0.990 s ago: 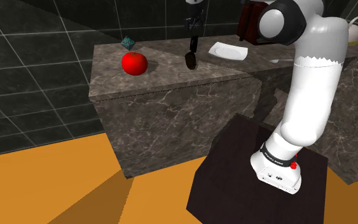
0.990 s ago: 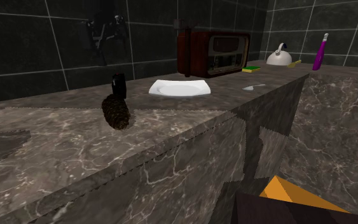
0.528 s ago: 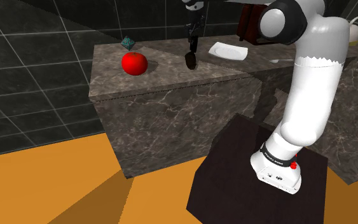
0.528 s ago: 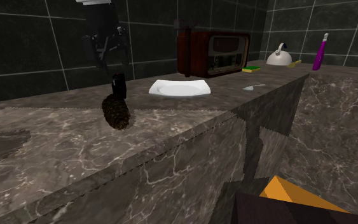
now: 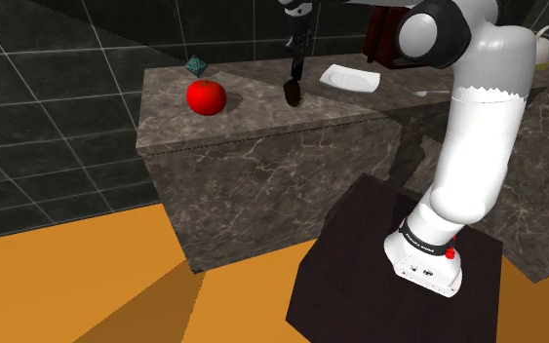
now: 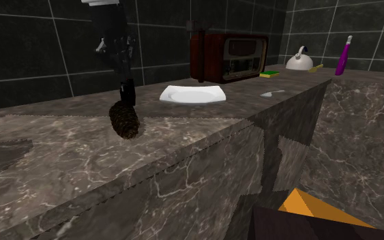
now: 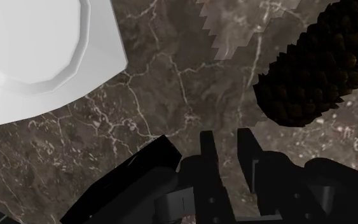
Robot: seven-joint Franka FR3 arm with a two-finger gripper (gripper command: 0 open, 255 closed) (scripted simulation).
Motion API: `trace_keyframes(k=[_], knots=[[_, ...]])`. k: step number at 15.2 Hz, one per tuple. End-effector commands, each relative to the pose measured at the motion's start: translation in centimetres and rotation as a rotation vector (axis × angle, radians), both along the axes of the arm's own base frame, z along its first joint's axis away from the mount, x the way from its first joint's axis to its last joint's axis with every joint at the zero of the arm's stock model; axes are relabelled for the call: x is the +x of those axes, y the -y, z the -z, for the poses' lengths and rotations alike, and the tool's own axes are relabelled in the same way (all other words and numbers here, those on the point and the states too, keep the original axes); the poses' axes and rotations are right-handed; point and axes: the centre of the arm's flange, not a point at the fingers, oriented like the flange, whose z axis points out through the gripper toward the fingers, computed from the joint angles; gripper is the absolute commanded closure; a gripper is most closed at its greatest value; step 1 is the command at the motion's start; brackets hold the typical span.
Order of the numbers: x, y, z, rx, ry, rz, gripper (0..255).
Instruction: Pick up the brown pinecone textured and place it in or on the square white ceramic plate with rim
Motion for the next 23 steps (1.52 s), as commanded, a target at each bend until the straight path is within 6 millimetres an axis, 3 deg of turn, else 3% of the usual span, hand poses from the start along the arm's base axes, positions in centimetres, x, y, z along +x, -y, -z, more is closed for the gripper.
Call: trace_keyframes(k=[1,7,8,12,16,23], knots=[[0.0,0.0,0.0,0.0,0.0,0.0,255],[0.0,0.0,0.0,0.0,0.0,0.0,255],[0.0,0.0,0.0,0.0,0.0,0.0,0],[-4.1,-1.5,2.3,0.137,0.115,0.258,0],[-7.4,-4.2,4.8,0.274,0.229,0.516,0],[-7.0,-4.5,8.1,0.281,0.235,0.528,0]])
